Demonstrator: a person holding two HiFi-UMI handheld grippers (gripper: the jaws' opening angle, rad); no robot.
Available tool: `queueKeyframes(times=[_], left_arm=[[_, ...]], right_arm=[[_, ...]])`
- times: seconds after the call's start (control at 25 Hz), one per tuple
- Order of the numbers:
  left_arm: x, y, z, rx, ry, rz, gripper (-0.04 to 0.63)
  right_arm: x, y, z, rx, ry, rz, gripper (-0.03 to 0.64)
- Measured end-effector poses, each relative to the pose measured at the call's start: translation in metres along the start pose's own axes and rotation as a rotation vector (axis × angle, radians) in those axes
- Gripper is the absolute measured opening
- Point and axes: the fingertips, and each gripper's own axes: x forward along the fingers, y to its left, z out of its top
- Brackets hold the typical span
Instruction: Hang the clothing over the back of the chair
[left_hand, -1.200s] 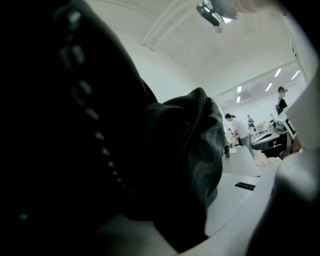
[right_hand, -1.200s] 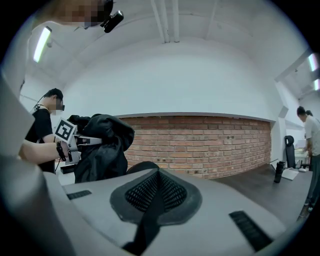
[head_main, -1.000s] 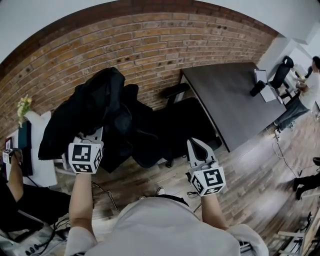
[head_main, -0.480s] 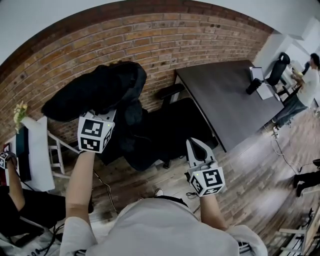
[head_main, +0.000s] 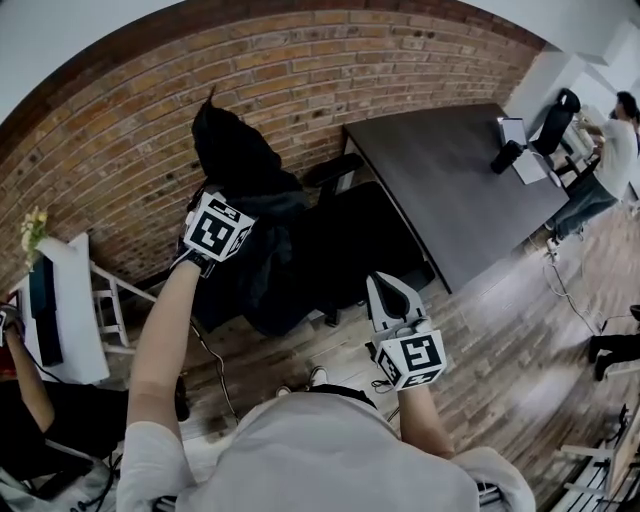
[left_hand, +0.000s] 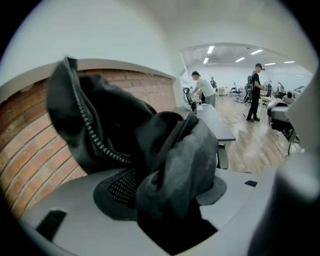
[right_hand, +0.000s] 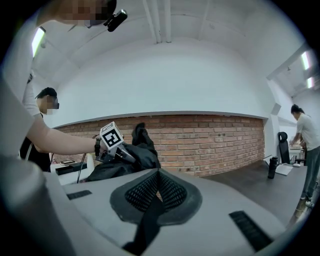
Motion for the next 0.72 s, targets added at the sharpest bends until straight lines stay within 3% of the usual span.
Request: queueKeyframes(times=[0.16,0.4,0.72], left_arm=[[0.016,-0.003,-0.011,0.012,0.085,-0.016,0.329],[0.024,0.004,-0.018,0.053,0.142,0.037,0.395],[0.004,0.007,-0.013,0.072,0.087,0.069,0.44]], right_arm=[[0.0,-0.003,-0.001,0.007,-0.005,-0.001,0.018],[0.002,-0.002,-0.003,0.016,-0.006,0.011,0.018],[0.007,0.005,-0.005,0.027,-0.004,0.027,0.018]])
